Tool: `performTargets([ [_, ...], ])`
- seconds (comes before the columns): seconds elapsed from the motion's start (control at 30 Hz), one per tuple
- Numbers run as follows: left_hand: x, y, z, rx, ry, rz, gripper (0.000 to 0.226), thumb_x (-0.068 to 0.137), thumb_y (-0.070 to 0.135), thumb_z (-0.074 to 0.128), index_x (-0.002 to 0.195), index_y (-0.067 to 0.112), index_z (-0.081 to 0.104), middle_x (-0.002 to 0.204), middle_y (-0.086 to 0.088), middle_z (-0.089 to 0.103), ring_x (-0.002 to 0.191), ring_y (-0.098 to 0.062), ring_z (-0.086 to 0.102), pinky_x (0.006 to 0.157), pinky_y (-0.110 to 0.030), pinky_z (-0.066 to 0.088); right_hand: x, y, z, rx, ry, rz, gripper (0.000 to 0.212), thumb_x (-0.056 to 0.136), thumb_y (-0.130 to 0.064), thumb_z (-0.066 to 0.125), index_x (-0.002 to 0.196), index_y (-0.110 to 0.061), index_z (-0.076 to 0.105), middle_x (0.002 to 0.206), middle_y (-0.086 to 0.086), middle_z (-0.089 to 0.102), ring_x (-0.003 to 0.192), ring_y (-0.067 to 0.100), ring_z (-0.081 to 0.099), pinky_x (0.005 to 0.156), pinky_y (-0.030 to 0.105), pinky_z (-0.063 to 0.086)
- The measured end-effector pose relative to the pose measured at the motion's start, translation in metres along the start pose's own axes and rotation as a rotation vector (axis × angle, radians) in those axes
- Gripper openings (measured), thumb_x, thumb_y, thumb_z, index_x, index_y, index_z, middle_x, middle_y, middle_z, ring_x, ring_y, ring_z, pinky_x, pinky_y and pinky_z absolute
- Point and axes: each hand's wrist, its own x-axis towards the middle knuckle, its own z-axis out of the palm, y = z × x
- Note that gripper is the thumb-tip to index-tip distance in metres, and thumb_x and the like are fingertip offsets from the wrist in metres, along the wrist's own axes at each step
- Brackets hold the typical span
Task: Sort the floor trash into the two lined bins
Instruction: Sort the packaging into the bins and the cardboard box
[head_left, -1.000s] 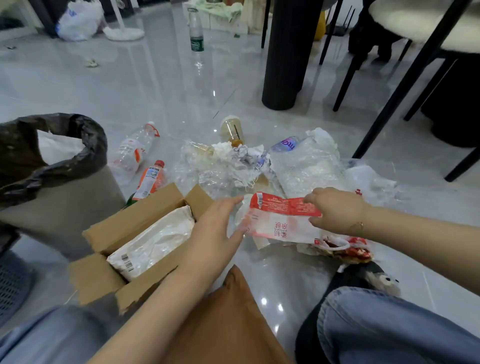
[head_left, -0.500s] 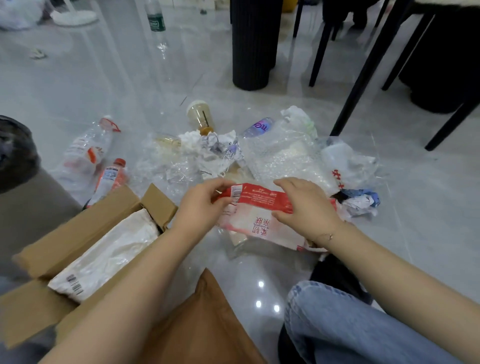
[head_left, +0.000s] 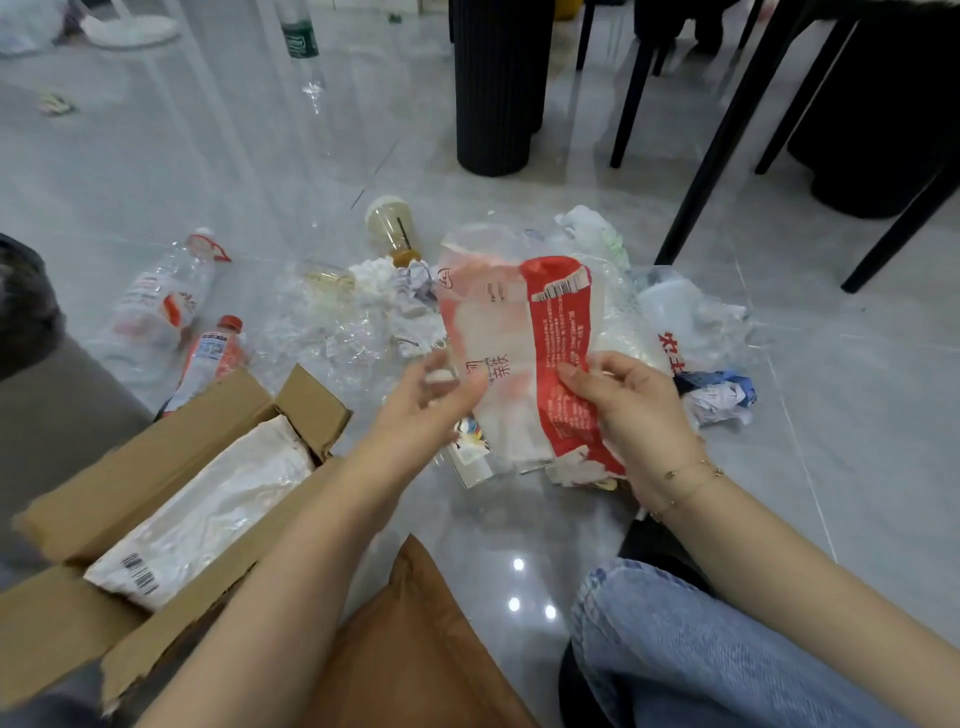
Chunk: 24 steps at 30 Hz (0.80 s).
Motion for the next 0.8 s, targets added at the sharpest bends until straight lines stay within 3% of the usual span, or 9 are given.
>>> performTargets([
  [0.1,-0.009,-0.019,0.012,-0.084,-0.037,0.005,0.027,0.095,0.027,0.055,0.12,0.018,0.061,0.112,-0.001,0.072,0.097,-0.013,0.069,0.086,-0.027,0.056,-0.002,0.009,0.005,0.078,-0.071,0.1,0.01,0.086,-0.01,0.066,0.095,-0.007,0.066,0.085,0.009,0.075,0.068,0.016,0.071,0.061,0.026,0.057],
  [0.2,-0.015,-0.024,0.011,-0.226,0.018,0.033,0.023,0.096,0.021,0.052,0.111,0.01,0.067,0.104,-0.006,0.074,0.093,-0.018,0.071,0.078,-0.026,0.058,-0.002,0.011,0.01,0.074,-0.14,0.098,0.01,0.088,-0.013,0.064,0.098,-0.01,0.066,0.083,0.005,0.074,0.064,0.013,0.069,0.058,0.024,0.055],
  [0.27,-0.016,-0.025,0.004,-0.281,0.018,0.019,0.024,0.096,0.019,0.053,0.113,0.008,0.066,0.102,-0.01,0.074,0.092,-0.024,0.072,0.075,-0.033,0.059,-0.003,0.014,0.013,0.026,-0.174,0.087,0.012,0.09,-0.012,0.061,0.102,-0.011,0.064,0.081,0.004,0.074,0.063,0.012,0.069,0.052,0.022,0.052],
  [0.37,-0.019,-0.034,-0.007,-0.252,0.001,-0.041,0.025,0.096,0.01,0.053,0.119,0.012,0.063,0.104,-0.007,0.074,0.089,-0.022,0.072,0.065,-0.027,0.058,-0.006,0.025,0.015,-0.107,-0.21,0.098,0.015,0.092,-0.009,0.057,0.106,-0.012,0.062,0.086,0.005,0.075,0.071,0.016,0.071,0.057,0.024,0.054],
  [0.53,-0.031,-0.057,-0.007,-0.387,0.026,-0.112,0.027,0.098,0.015,0.05,0.122,0.011,0.06,0.114,-0.01,0.071,0.102,-0.029,0.069,0.087,-0.044,0.055,-0.009,0.04,0.015,-0.242,-0.345,0.143,0.02,0.09,-0.007,0.06,0.108,-0.014,0.06,0.096,0.007,0.074,0.086,0.024,0.071,0.078,0.039,0.056],
  [0.63,-0.044,-0.071,0.003,-0.506,0.082,-0.147,0.026,0.099,0.01,0.047,0.122,0.011,0.059,0.115,-0.008,0.071,0.105,-0.027,0.068,0.091,-0.045,0.054,-0.008,0.046,0.014,-0.195,-0.399,0.179,0.028,0.088,-0.007,0.062,0.115,-0.014,0.056,0.101,0.008,0.073,0.091,0.027,0.07,0.087,0.045,0.055],
  [0.73,-0.046,-0.082,0.009,-0.633,0.066,-0.224,0.028,0.097,0.008,0.047,0.122,0.011,0.059,0.116,-0.01,0.07,0.107,-0.029,0.067,0.094,-0.046,0.052,-0.007,0.049,0.009,-0.154,-0.434,0.204,0.035,0.086,-0.012,0.063,0.12,-0.015,0.056,0.103,0.011,0.071,0.089,0.029,0.067,0.087,0.048,0.05],
  [0.8,-0.043,-0.081,0.008,-0.758,0.057,-0.317,0.026,0.093,0.006,0.052,0.118,0.007,0.06,0.11,-0.016,0.071,0.103,-0.032,0.068,0.091,-0.046,0.053,-0.008,0.049,0.006,-0.159,-0.489,0.196,0.023,0.09,-0.018,0.06,0.113,-0.016,0.062,0.1,0.011,0.07,0.087,0.031,0.062,0.08,0.043,0.049],
])
